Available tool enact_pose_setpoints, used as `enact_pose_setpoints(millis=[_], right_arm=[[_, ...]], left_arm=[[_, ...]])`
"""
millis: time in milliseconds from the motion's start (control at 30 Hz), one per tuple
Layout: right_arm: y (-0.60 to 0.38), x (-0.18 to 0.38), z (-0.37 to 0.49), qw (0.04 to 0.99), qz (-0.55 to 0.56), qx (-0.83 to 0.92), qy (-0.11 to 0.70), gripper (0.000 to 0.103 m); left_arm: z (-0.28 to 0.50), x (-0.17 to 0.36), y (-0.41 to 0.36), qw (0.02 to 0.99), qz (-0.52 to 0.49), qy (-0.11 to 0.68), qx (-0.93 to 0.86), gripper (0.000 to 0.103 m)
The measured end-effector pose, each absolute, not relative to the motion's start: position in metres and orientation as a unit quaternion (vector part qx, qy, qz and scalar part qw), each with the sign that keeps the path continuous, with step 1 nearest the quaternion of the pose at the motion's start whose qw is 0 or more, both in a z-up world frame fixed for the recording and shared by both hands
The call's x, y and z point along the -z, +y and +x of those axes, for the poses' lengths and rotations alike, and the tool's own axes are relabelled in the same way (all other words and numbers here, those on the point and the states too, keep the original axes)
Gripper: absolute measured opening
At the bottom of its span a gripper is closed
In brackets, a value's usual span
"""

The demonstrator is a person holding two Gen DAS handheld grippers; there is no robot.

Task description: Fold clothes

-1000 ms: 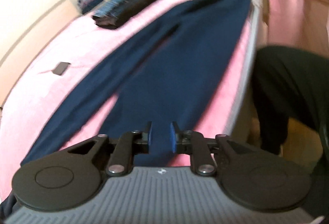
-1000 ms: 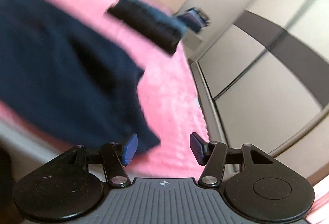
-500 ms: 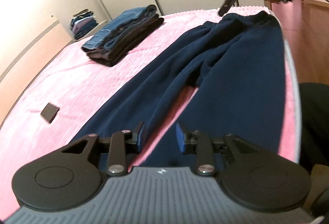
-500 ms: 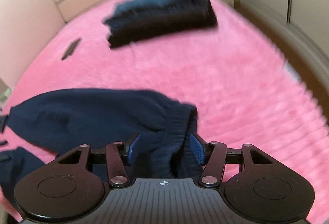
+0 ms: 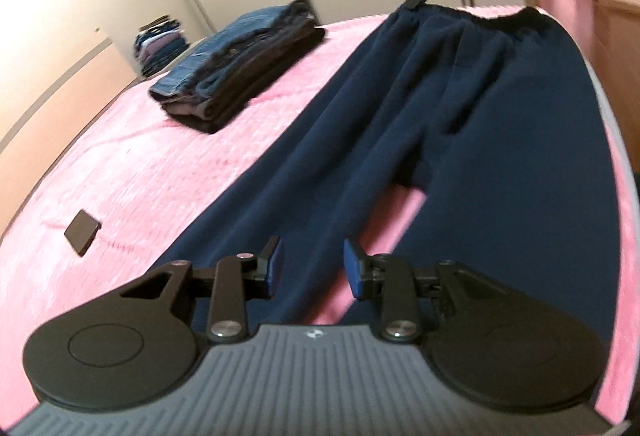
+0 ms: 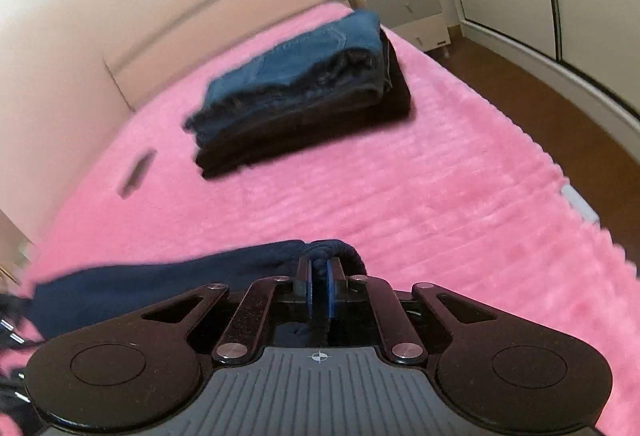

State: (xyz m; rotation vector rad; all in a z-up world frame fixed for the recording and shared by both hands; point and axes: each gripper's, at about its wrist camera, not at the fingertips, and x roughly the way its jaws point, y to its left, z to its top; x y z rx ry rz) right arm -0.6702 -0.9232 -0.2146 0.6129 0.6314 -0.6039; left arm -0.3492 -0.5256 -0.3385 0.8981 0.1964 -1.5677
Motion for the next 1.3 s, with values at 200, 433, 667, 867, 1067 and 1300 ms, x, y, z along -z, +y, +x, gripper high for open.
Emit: enact_pose_setpoints(millis=[200,433,667,867,1067,1300], right_arm=[[-0.924,0.234,-0.68,0.853,0.317,0.29,0.297,0.019],[-0.931,0.233,-0.66,0.868,0.273,0.268,0.316,0.075],[-0.953,0.236,-0.637,0.871,0.28,0.262,0.307,0.029],[-0.966,0.214,-0.634,0.872,0.23,0.333,0.277,0.03],[-0.952,0.237,-0.626,0.845,0.187,0.384,0.321,0.068],[-0.862,0.197,-0.62,0.88,0.085,0.365,0.291,0.068]], left_arm=[[-0.333,0.339,-0.529,0.63,0.37,0.113,0.674,0.028],[-0.315,0.346,-0.527,0.636,0.371,0.136,0.662,0.03],[-0.31,0.351,-0.527,0.633,0.377,0.138,0.663,0.03],[-0.287,0.343,-0.522,0.656,0.361,0.136,0.649,0.03],[-0.26,0.343,-0.502,0.679,0.37,0.141,0.619,0.03],[-0.233,0.347,-0.445,0.7,0.412,0.148,0.565,0.03]])
